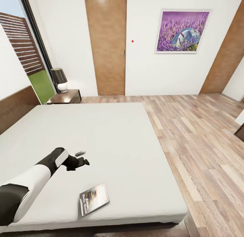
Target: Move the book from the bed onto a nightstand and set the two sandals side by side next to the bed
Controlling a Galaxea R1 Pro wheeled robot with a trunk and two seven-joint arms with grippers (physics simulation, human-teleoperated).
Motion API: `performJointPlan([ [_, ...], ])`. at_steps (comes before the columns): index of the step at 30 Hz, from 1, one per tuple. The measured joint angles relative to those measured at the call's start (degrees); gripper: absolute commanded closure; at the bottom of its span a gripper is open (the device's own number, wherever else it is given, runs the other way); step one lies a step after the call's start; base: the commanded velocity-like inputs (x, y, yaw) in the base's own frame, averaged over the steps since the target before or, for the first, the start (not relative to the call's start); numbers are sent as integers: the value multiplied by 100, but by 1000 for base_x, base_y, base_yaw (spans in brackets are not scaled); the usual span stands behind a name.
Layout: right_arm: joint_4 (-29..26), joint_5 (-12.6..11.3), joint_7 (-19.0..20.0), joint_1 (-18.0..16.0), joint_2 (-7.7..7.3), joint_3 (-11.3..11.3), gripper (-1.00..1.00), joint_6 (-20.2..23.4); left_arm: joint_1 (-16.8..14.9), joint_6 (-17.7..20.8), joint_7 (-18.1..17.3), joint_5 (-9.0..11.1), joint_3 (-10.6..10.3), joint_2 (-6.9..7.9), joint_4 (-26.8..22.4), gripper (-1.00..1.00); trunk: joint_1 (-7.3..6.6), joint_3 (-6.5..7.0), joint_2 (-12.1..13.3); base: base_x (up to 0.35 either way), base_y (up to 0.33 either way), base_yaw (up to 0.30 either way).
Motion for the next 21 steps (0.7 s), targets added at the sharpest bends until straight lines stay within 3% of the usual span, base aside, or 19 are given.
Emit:
performJointPlan([
  [21,53,4,3,1,-5,3,-100,4,-40,35,-74,7,11,196,-47,-100,0,-199,0,0,0,0],
])
